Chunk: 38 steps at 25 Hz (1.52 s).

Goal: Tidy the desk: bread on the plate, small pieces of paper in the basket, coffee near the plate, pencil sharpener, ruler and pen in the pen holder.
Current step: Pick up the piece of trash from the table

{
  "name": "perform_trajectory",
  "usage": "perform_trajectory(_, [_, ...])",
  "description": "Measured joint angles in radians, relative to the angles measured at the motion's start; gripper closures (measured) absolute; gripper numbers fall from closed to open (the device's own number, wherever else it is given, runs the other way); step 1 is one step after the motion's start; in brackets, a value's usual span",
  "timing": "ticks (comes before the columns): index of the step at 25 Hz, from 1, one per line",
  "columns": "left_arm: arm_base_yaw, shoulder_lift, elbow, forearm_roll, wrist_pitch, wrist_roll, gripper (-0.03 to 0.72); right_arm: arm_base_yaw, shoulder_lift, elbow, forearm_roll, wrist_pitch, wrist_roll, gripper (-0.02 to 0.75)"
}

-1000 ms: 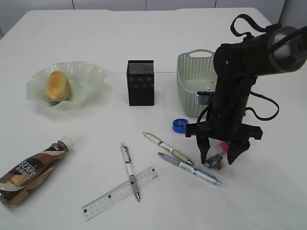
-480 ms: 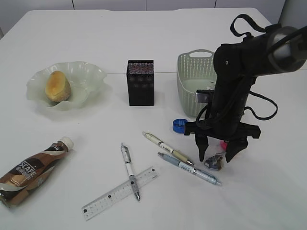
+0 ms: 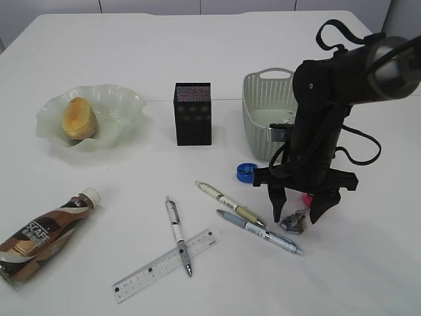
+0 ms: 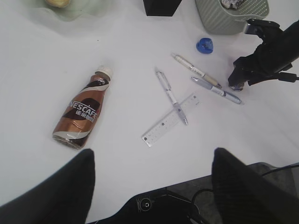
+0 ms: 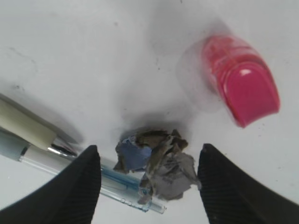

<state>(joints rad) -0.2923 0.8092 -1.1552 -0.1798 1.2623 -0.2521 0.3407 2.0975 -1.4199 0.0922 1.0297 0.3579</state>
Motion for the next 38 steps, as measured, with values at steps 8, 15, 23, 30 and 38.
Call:
perform_trajectory(8, [0.000,0.000,0.000,0.000,0.000,0.000,0.118,0.000,0.000,0.000,0.000,0.005,0.000,0.260])
perform_trajectory(15, [0.000,0.000,0.000,0.001,0.000,0.000,0.118,0.000,0.010,0.000,0.000,0.009,0.000,0.260])
perform_trajectory(23, [0.000,0.000,0.000,0.001,0.000,0.000,0.118,0.000,0.012,0.000,0.000,0.009,0.000,0.260])
perform_trajectory(30, [0.000,0.000,0.000,0.001,0.000,0.000,0.118,0.000,0.012,0.000,0.000,0.005,0.000,0.279])
perform_trajectory(38, [0.000,0.000,0.000,0.001,0.000,0.000,0.118,0.000,0.015,0.000,0.000,0.005,0.000,0.472])
